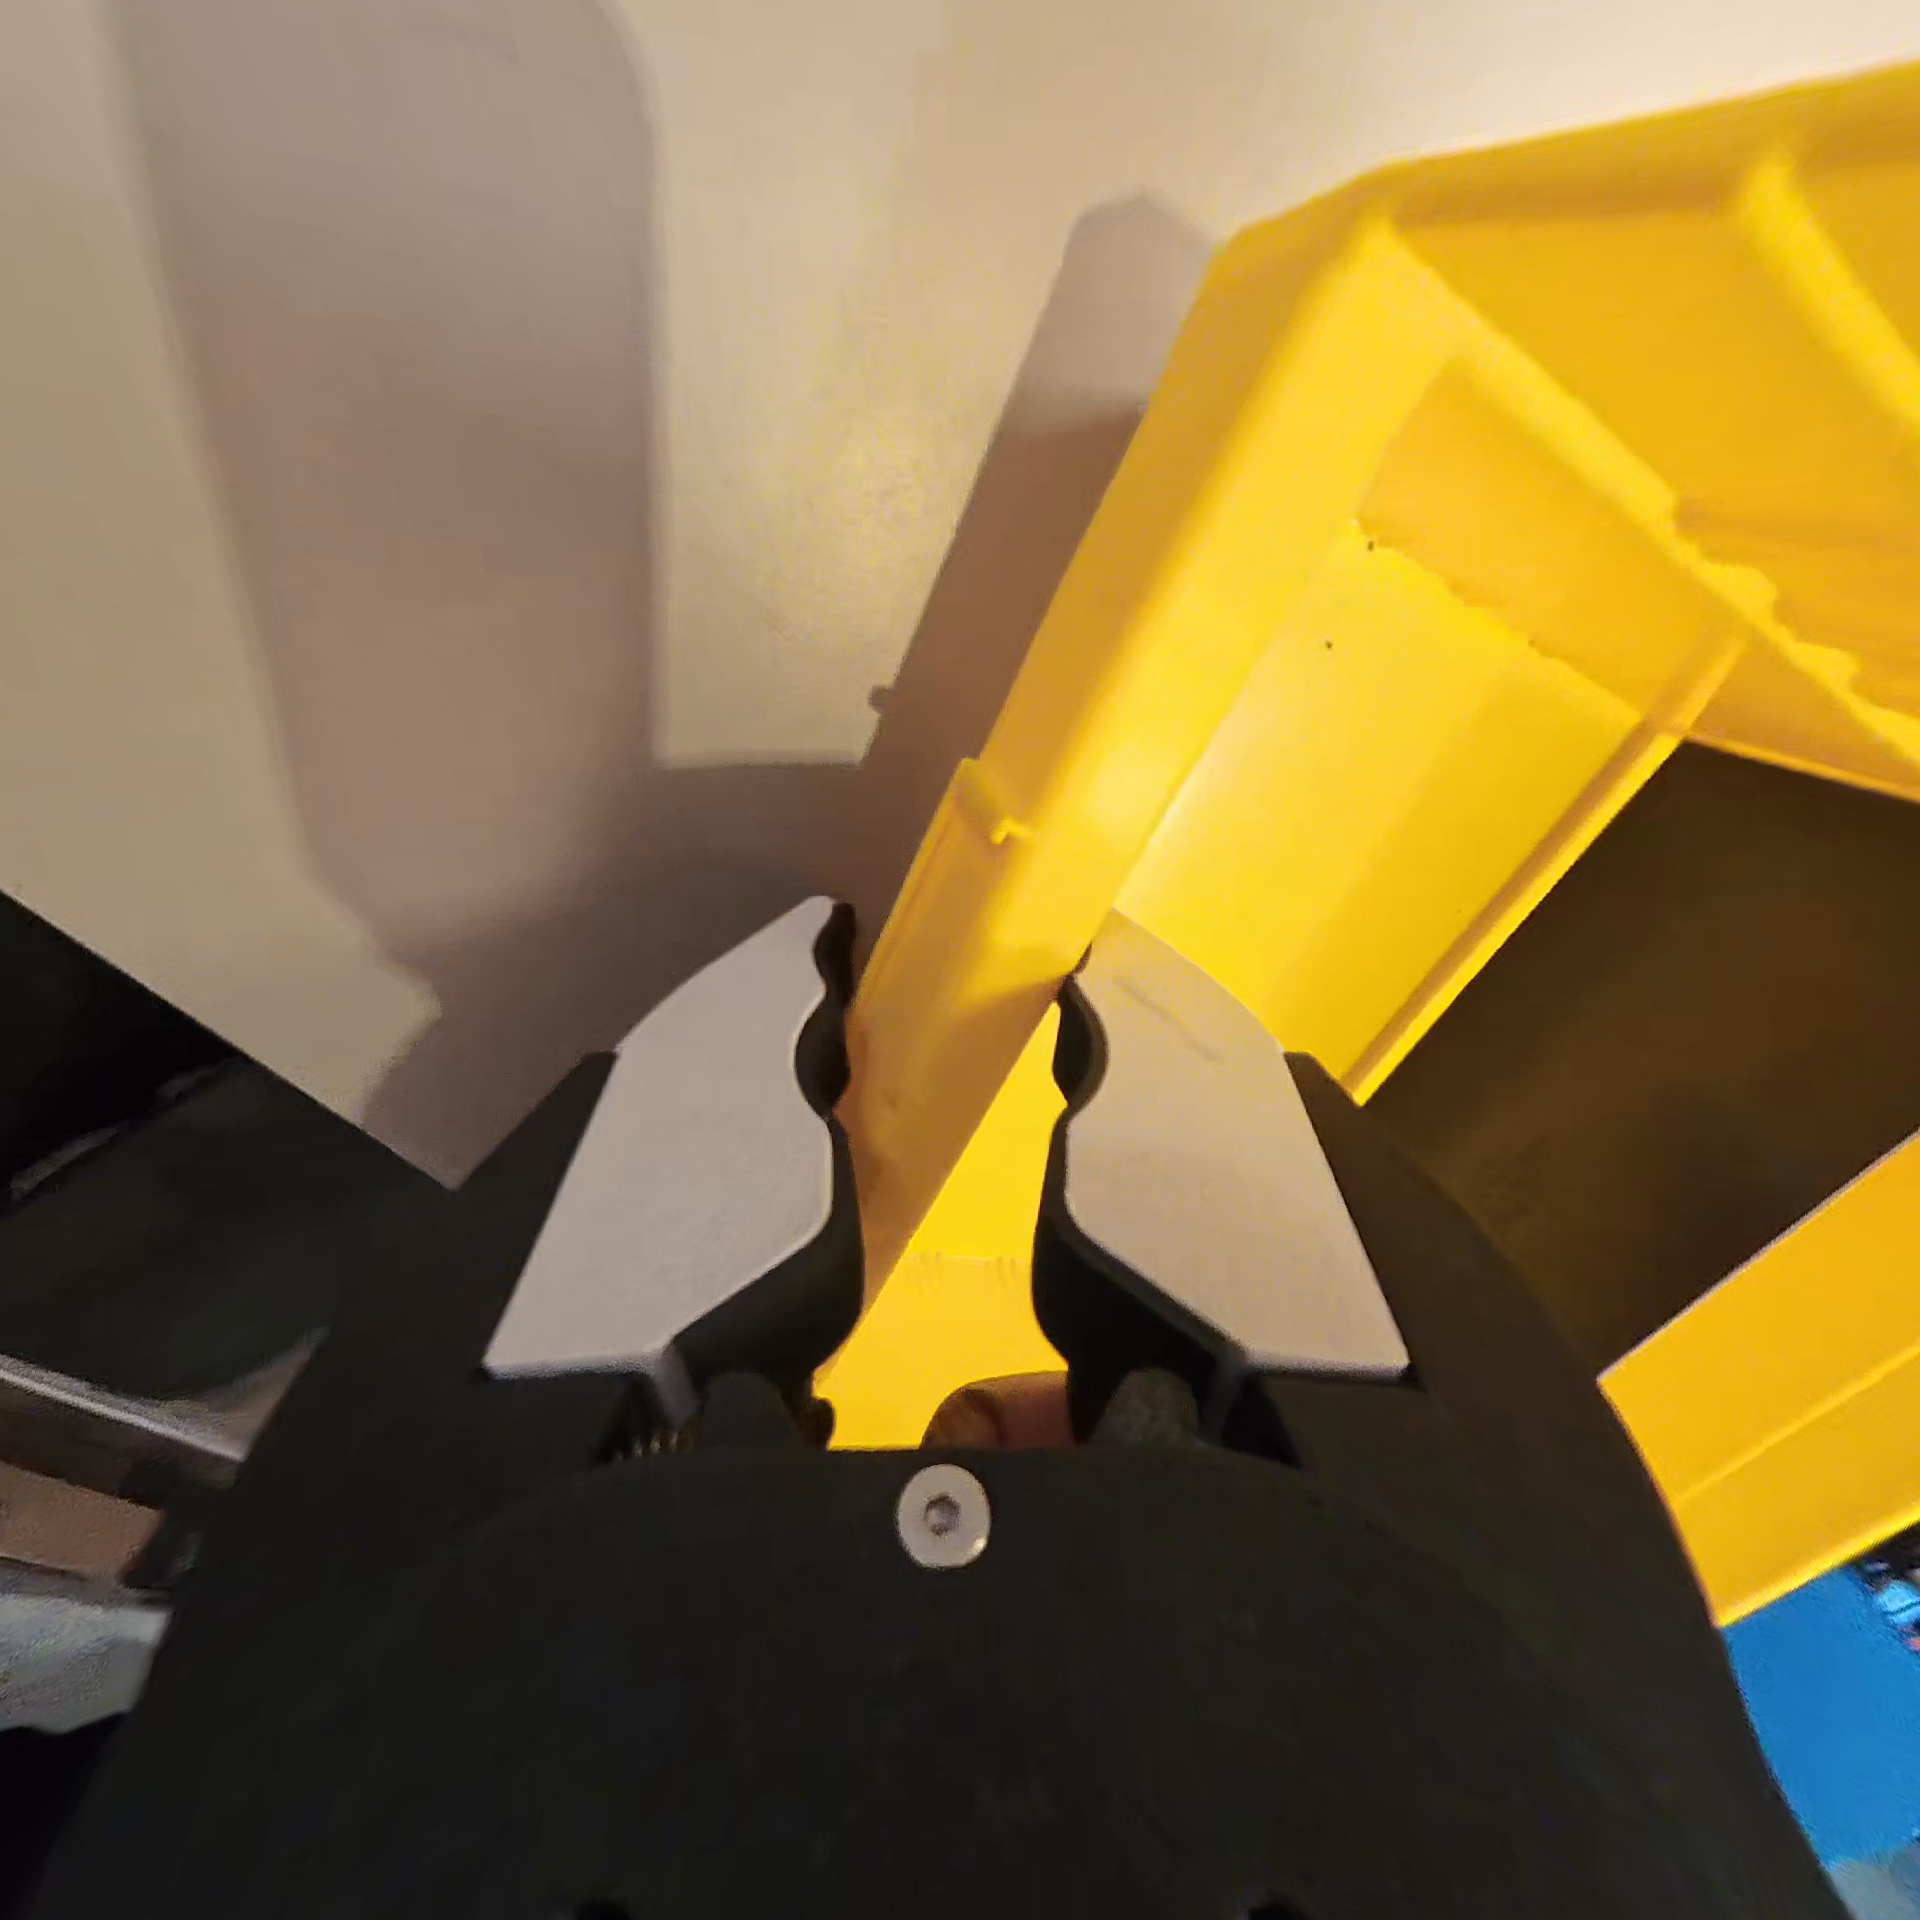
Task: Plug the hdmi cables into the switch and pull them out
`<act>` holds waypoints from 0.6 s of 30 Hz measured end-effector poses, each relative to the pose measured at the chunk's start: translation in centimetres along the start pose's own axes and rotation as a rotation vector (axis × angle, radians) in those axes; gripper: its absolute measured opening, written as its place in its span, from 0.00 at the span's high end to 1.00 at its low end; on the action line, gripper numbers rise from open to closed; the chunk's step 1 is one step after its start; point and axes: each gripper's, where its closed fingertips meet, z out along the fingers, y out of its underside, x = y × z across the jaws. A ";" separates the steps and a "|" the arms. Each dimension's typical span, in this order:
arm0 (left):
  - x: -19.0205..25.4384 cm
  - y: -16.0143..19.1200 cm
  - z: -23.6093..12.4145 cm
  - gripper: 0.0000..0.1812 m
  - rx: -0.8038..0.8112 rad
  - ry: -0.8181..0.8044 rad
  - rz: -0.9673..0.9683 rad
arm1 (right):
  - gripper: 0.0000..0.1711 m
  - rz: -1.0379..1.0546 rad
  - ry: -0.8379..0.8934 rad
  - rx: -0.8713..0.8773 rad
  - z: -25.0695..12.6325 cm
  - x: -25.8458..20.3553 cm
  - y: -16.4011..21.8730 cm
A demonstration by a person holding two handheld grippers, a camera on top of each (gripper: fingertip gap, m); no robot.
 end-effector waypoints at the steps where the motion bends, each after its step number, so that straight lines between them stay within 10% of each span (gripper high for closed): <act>1: 0.0 0.2 0.0 0.84 0.007 0.013 -0.002 | 0.79 -0.052 0.006 0.005 0.0 0.2 0.2; 18: -2.0 8.4 1.9 0.83 -0.040 0.081 -0.028 | 0.83 -0.183 0.120 0.011 2.1 7.8 5.1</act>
